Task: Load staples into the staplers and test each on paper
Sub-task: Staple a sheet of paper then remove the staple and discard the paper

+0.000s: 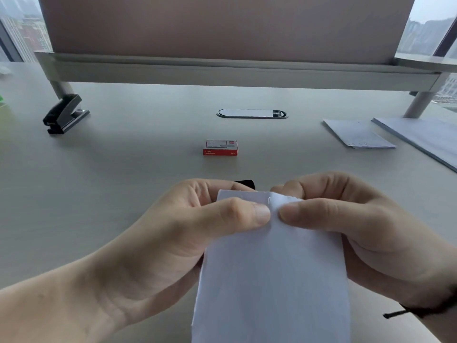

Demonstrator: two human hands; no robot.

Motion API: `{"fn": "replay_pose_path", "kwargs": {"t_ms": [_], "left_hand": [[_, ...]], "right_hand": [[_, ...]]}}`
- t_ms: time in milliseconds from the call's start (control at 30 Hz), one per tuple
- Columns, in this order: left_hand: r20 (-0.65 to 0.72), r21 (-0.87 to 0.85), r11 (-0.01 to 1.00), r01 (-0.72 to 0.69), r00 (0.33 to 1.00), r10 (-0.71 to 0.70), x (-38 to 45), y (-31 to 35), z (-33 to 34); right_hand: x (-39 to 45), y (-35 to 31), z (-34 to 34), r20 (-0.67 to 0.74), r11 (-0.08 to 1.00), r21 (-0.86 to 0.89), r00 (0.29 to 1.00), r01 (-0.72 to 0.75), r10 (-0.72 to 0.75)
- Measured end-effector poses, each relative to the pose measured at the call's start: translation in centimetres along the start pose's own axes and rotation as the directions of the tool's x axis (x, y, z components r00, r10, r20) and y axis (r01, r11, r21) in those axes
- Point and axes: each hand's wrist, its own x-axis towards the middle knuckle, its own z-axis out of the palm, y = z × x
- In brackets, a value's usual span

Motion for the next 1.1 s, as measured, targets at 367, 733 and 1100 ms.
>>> {"fn": "replay_pose_path", "kwargs": {"t_ms": [367,733,1100], "left_hand": [[-0.014,0.045,0.999,0.01,1.0,-0.009,0.1,-0.3,-0.6],[-0.191,0.397,0.918,-0.02,0.976,0.105,0.4,0.4,-0.3],[-0.102,0.945,0.295,-0.144,0.727,0.679,-0.7,2.9,0.4]], "right_hand": [[0.1,0.3,-0.6,0.025,0.999,0.015,0.999,0.032,-0.032],[0.8,-0.1,-2.3,-0.206,0.997,-0.064,0.977,0.043,-0.055],[-2.4,-2.7,-1.9,-0.398,0.909,-0.366,0.849,0.2,-0.347]]}}
